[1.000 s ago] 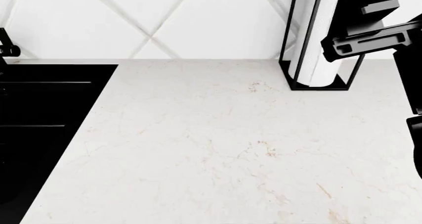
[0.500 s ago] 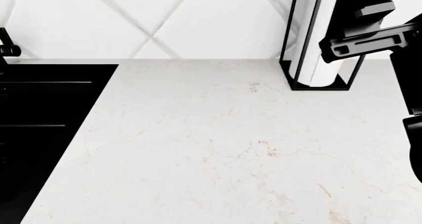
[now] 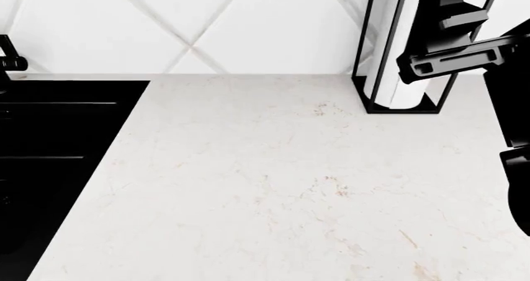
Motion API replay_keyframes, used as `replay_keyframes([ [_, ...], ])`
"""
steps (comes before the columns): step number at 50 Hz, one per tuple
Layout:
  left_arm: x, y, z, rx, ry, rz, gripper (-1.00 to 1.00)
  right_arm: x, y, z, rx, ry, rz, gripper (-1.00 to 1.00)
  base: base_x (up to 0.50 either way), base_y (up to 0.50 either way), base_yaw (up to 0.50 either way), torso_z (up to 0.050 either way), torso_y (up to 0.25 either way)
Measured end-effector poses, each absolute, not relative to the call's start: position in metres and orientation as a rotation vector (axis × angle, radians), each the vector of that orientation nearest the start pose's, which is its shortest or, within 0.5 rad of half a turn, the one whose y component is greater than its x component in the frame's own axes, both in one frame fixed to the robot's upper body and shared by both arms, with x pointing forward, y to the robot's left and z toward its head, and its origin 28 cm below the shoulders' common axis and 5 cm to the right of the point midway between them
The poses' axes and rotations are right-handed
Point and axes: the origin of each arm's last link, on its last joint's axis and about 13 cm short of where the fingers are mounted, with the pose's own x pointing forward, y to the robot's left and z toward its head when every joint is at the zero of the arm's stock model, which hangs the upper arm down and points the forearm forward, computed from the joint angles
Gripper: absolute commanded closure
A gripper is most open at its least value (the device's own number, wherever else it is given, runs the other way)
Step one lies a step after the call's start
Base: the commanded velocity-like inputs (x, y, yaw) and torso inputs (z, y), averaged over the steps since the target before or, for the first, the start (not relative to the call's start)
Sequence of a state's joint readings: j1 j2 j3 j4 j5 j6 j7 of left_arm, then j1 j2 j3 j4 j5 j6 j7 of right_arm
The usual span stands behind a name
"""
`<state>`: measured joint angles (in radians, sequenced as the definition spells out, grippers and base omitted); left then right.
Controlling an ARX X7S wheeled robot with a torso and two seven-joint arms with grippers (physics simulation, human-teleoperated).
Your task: Pick the brussel sprout, peach from the counter and place them in the cabinet. Then close the cabinet.
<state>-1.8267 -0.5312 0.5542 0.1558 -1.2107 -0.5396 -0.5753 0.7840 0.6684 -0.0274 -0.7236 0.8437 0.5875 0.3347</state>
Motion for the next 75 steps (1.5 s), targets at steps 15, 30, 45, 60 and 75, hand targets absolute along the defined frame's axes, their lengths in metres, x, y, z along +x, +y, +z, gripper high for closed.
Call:
replay_keyframes([
  [15,0.240,0.194,0.493,0.127,-0.862,-0.269,-1.00,0.224,-0.150,0.298,-0.067,-0.710,0.198,-1.00,0.00,0.00,0.00,0.001,-0.002],
  [30,0.251,0.190,0.502,0.328,-0.875,-0.211,-1.00,0.226,-0.149,0.295,-0.062,-0.704,0.199,-1.00,0.00,0.00,0.00,0.000,-0.003],
  [45,0.263,0.181,0.512,0.468,-0.852,-0.155,-1.00,0.226,-0.149,0.293,-0.061,-0.698,0.200,-1.00,0.00,0.00,0.00,0.001,-0.005],
  [60,0.275,0.172,0.520,0.545,-0.806,-0.109,-1.00,0.228,-0.149,0.290,-0.057,-0.692,0.200,-1.00,0.00,0.00,0.00,0.000,-0.006],
  [75,0.282,0.166,0.526,0.574,-0.760,-0.088,-1.00,0.229,-0.149,0.287,-0.054,-0.688,0.200,-1.00,0.00,0.00,0.00,0.000,-0.005],
])
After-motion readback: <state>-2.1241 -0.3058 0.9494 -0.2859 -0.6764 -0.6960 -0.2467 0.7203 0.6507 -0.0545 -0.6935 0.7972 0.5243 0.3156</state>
